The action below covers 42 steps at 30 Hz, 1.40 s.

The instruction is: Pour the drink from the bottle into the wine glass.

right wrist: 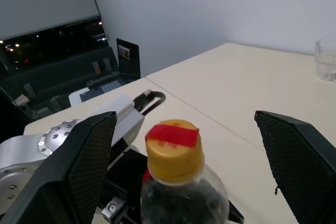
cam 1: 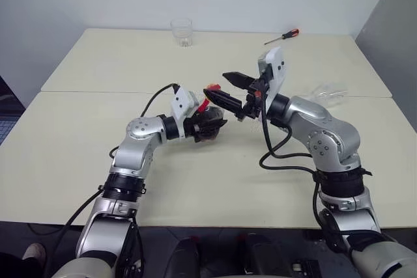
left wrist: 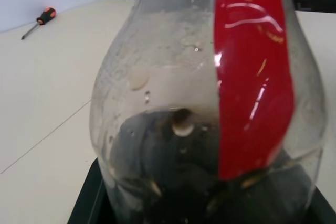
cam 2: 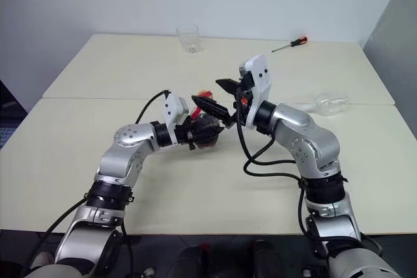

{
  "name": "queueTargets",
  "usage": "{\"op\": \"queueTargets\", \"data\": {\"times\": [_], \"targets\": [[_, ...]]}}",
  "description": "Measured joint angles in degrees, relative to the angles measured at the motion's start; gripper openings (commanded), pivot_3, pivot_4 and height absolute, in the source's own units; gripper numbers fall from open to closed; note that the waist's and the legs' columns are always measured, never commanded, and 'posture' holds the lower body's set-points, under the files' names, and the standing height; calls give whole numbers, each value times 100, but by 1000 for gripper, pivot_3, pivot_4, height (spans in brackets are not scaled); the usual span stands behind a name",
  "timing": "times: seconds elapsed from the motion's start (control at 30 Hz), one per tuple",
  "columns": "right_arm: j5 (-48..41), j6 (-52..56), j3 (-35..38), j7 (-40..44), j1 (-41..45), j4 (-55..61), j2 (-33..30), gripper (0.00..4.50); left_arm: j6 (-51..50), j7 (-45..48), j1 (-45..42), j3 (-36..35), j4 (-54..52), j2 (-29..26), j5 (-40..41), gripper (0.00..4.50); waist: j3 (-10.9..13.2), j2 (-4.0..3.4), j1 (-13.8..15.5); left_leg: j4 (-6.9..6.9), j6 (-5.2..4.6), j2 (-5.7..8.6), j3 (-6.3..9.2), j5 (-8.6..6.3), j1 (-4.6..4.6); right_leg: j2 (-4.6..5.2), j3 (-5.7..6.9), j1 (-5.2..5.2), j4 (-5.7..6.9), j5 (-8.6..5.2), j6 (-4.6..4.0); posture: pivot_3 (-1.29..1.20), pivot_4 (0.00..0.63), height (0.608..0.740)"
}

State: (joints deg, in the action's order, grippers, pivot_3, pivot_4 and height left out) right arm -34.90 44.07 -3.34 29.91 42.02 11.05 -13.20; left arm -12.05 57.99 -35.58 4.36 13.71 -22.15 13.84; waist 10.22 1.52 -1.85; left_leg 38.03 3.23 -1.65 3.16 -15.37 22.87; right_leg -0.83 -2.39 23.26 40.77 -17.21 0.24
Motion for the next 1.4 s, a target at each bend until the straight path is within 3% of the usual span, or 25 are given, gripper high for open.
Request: {"op": "queueTargets", "data": {"times": [0.07,0.33,0.93,1.4], "targets": [[-10,23,-4,1,7,0,21,3895,1,11,-11,4,2,12,0,1967,0,0,0,0,0,0,0,0,0,0,0,0,0,0,0,0,150,740],[16,20,-11,5,126,-15,72,1227,26,13,-150,4,21,114,5,1967,0,0,0,-1,0,1,-1,0,0,0,1,0,0,0,0,0,150,740],[233,-235,-87,247,123,-25,-11,1214,-104,12,-199,4,0,159,84,1967,1,0,0,-1,0,1,2,0,2,0,1,0,-2,0,0,0,150,740],[-928,-175,49,2364,275,-161,-684,1214,-2266,95,788,-6,-2854,-581,1454,1967,11,-7,-11,-6,-1,-6,5,-1,1,2,-1,0,-9,-1,0,0,150,740]]}}
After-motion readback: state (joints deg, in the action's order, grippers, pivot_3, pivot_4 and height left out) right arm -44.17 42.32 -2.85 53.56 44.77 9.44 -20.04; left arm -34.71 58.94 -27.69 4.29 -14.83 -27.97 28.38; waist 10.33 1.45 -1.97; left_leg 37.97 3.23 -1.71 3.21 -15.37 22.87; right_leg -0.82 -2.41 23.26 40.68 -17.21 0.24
